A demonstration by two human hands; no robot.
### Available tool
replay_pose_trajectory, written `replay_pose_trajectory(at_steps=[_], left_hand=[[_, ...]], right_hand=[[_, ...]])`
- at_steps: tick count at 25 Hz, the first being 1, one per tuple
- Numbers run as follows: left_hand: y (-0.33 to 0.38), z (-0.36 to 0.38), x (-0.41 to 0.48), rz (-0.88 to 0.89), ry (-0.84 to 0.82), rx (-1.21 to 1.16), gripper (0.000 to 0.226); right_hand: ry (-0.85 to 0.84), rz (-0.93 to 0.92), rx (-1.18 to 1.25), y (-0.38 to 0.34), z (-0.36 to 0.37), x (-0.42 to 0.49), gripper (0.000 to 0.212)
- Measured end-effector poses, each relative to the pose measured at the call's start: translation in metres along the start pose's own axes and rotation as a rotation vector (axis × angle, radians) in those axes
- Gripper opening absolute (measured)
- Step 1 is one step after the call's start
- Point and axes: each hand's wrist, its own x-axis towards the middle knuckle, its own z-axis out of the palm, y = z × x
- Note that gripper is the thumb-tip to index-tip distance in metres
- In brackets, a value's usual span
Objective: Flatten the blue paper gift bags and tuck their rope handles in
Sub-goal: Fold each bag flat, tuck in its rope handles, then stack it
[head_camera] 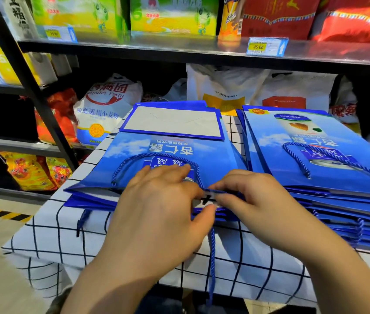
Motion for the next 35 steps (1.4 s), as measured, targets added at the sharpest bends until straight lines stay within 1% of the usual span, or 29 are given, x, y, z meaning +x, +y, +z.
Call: replay_pose_trajectory(at_steps=[2, 3, 5, 8, 9, 11, 12, 14, 16, 17, 18, 20, 22, 23, 25, 27, 30, 32, 33, 34, 35], left_hand=[[0.007, 0.0, 0.005, -0.075, -0.054, 0.13, 0.036], [0.011, -0.001, 0.008, -0.116, -0.094, 0.194, 0.032], [0.015, 0.002, 0.009, -0.115, -0.074, 0.266, 0.022], [0.008, 0.006, 0.005, 0.05, -0.028, 0.215, 0.03], [0.003, 0.008, 0.004, 0.12, -0.018, 0.21, 0.028], [-0.001, 0.004, 0.003, 0.232, -0.009, 0.228, 0.015], [-0.002, 0.001, 0.002, 0.248, -0.007, 0.236, 0.011], [-0.004, -0.003, -0.001, 0.207, -0.001, 0.184, 0.014], [-0.004, -0.004, -0.004, 0.148, -0.001, 0.097, 0.021], [-0.005, -0.003, -0.007, 0.131, -0.002, 0.062, 0.023], [-0.006, -0.002, -0.009, 0.122, 0.002, 0.04, 0.023], [-0.007, 0.0, -0.012, 0.101, 0.02, 0.023, 0.022], [-0.008, 0.002, -0.016, 0.088, 0.045, -0.01, 0.02], [-0.008, 0.003, -0.017, 0.078, 0.054, -0.041, 0.02], [-0.009, 0.004, -0.019, 0.041, 0.057, -0.093, 0.021], [-0.01, 0.003, -0.02, 0.059, 0.034, -0.091, 0.022], [-0.009, 0.004, -0.02, 0.144, -0.022, 0.031, 0.03], [-0.008, 0.003, -0.017, 0.17, -0.033, 0.128, 0.034], [-0.007, 0.001, -0.015, 0.184, -0.028, 0.171, 0.036], [-0.006, -0.001, -0.012, 0.2, -0.02, 0.205, 0.037], [-0.006, -0.004, -0.007, 0.211, -0.011, 0.219, 0.038]], right_hand=[[0.076, -0.031, -0.015, -0.003, 0.006, -0.001, 0.018], [0.102, -0.041, -0.014, -0.005, 0.009, -0.002, 0.019], [0.141, -0.05, 0.004, -0.007, 0.014, -0.005, 0.021], [0.177, -0.034, 0.04, -0.006, 0.016, -0.006, 0.022], [0.177, -0.029, 0.048, -0.005, 0.017, -0.006, 0.019], [0.169, -0.019, 0.043, -0.005, 0.018, -0.006, 0.02], [0.165, -0.02, 0.04, -0.006, 0.016, -0.007, 0.024], [0.136, -0.017, 0.083, -0.007, 0.011, -0.008, 0.03], [0.11, 0.052, 0.134, -0.007, 0.006, -0.006, 0.043], [0.088, 0.098, 0.102, -0.008, 0.005, -0.003, 0.047], [0.061, 0.138, 0.04, -0.008, 0.005, -0.001, 0.046], [0.016, 0.171, -0.026, -0.015, 0.008, 0.003, 0.034], [-0.011, 0.19, 0.05, -0.019, 0.011, 0.007, 0.023], [-0.016, 0.203, 0.088, -0.021, 0.012, 0.008, 0.021], [0.032, 0.208, 0.109, -0.02, 0.013, 0.01, 0.021], [0.105, 0.201, 0.082, -0.018, 0.016, 0.013, 0.023], [0.144, 0.196, 0.061, -0.015, 0.02, 0.014, 0.024], [0.17, 0.16, 0.056, -0.014, 0.02, 0.009, 0.022], [0.227, 0.117, 0.054, -0.013, 0.019, 0.006, 0.017], [0.339, 0.063, 0.053, -0.011, 0.019, 0.002, 0.011], [0.492, 0.009, 0.057, -0.009, 0.019, -0.003, 0.007]])
